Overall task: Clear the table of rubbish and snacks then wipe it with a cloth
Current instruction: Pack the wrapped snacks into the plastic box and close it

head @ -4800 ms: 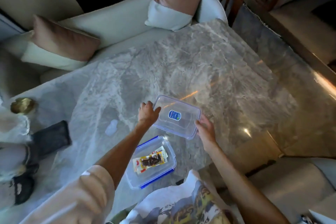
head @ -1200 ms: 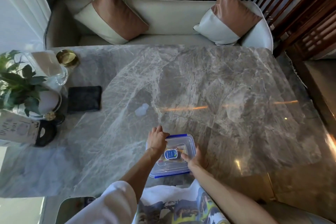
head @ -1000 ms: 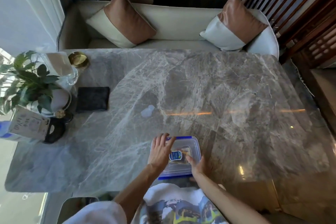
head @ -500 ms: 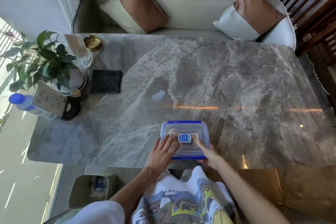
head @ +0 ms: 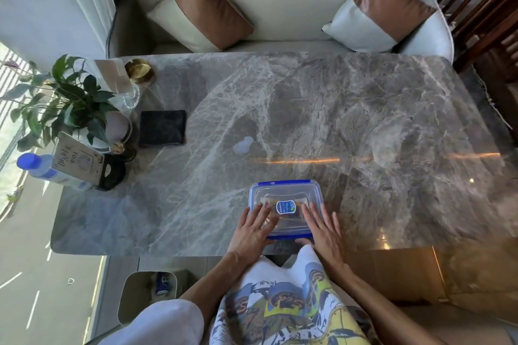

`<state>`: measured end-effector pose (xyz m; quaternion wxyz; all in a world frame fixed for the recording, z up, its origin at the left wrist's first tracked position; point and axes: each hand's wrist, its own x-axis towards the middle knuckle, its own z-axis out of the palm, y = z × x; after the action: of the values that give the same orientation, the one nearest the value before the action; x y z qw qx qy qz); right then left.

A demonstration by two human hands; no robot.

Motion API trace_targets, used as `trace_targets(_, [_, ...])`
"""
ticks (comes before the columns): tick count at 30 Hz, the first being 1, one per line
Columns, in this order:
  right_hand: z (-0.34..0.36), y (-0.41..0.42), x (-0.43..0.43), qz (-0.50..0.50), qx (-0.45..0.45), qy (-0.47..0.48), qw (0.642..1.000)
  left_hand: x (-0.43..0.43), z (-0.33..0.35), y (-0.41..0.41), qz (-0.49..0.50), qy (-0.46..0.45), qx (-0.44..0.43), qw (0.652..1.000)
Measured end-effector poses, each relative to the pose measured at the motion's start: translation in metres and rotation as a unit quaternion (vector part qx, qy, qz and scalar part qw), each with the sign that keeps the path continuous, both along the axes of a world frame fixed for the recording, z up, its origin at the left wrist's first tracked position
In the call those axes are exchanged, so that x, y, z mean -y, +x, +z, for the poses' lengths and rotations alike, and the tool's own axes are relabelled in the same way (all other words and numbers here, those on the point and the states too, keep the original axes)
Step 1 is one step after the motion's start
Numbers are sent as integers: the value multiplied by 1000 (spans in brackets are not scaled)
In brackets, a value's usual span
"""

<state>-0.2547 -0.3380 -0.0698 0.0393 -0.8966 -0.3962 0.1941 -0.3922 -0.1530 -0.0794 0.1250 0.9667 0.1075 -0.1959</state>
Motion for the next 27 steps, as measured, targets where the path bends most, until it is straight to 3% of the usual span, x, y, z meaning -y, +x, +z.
trace_targets(8, [9,1,-10,-5,43,43,998,-3,0,7,-9,1,-4,1000])
trace_targets(12, [17,5,-9,0,20,35,999,-10,1,13,12,6,24,1000])
trace_targets(14, [22,18,-9,-7,-41,44,998,-13,6,19,57,12,45,997])
trace_targets(16, [31,38,-16,1,-63,70,996,-11,15,31,168,-21,69,983])
trace_targets(19, [38,69,-40,-67,-80,97,990,-5,29,51,396,-141,109,901])
trace_targets(20, [40,75,-49,-118,-120,86,982,-1,33,54,471,-218,131,844])
trace_targets(21, [41,77,-57,-171,-181,76,966,2,36,57,536,-315,157,767])
trace_targets(22, [41,78,-64,-214,-248,73,942,6,38,58,577,-400,172,691])
trace_targets(23, [40,76,-70,-245,-308,77,916,10,40,58,597,-456,173,637])
trace_targets(27, [28,53,-67,-331,-403,86,849,15,40,55,630,-488,166,580])
